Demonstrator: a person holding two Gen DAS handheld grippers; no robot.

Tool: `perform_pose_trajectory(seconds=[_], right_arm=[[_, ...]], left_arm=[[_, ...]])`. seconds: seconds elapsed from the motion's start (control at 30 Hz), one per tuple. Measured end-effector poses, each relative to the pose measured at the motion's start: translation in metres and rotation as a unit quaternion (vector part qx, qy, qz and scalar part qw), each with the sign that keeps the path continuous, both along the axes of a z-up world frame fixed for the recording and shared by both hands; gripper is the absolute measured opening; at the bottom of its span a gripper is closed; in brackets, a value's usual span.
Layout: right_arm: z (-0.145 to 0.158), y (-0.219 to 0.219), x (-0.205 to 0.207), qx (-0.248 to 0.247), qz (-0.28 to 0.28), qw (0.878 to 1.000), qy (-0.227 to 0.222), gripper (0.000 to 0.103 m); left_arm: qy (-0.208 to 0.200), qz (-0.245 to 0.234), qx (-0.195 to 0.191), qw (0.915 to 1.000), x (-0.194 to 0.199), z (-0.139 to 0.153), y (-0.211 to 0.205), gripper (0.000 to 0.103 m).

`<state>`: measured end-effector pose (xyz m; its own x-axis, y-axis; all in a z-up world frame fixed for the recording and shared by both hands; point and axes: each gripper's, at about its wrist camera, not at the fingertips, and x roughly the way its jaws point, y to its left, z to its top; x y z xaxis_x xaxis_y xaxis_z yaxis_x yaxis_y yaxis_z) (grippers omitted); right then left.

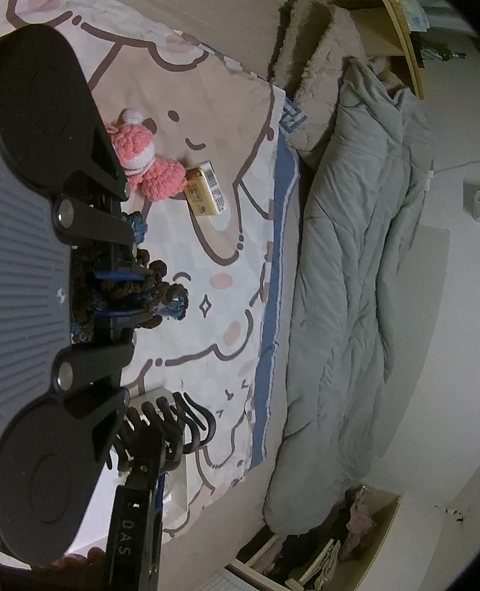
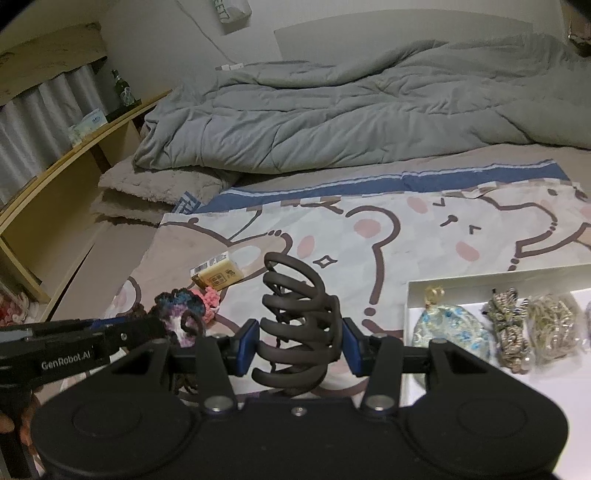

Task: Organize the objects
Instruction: 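Carry the scrunchie and claw clip over the white tray with both tools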

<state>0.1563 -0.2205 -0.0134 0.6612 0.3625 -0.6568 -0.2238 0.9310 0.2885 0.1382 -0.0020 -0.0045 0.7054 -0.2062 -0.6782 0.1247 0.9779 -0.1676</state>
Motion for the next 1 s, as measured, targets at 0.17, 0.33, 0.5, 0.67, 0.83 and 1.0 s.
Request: perform_pose_trajectory(seconds=[0.17, 0.33, 0.5, 0.67, 0.83, 1.0], right_arm=[[0.007, -0.018, -0.012, -0.007, -0.005, 1.0, -0.011, 0.049], [0.011, -0.042, -0.023, -0.014, -0.018, 1.0, -0.017, 0.049], [0.013, -0.07, -0.033, -0.018, -0.037, 0.999, -0.018, 0.049], [0.012, -0.099, -0.044, -0.024, -0.056, 0.998, -0.019, 0.049], [0.01, -0.128, -0.053, -0.025, -0.078, 0.996, -0.019, 0.049], [0.008, -0.157, -0.061, -0.032, -0.097, 0.995, -0.021, 0.049]], left_arm=[[-0.006, -0.014, -0.007, 0.9999, -0.001, 0.003, -0.017, 0.015], [-0.012, -0.033, -0.011, 0.9993, -0.003, 0.005, -0.039, 0.015], [-0.016, -0.056, -0.015, 0.9982, -0.004, 0.007, -0.067, 0.015], [-0.019, -0.085, -0.018, 0.996, -0.006, 0.007, -0.099, 0.015], [-0.02, -0.113, -0.025, 0.9931, -0.007, 0.007, -0.132, 0.015], [-0.019, -0.137, -0.033, 0.9899, -0.008, 0.006, -0.162, 0.015]])
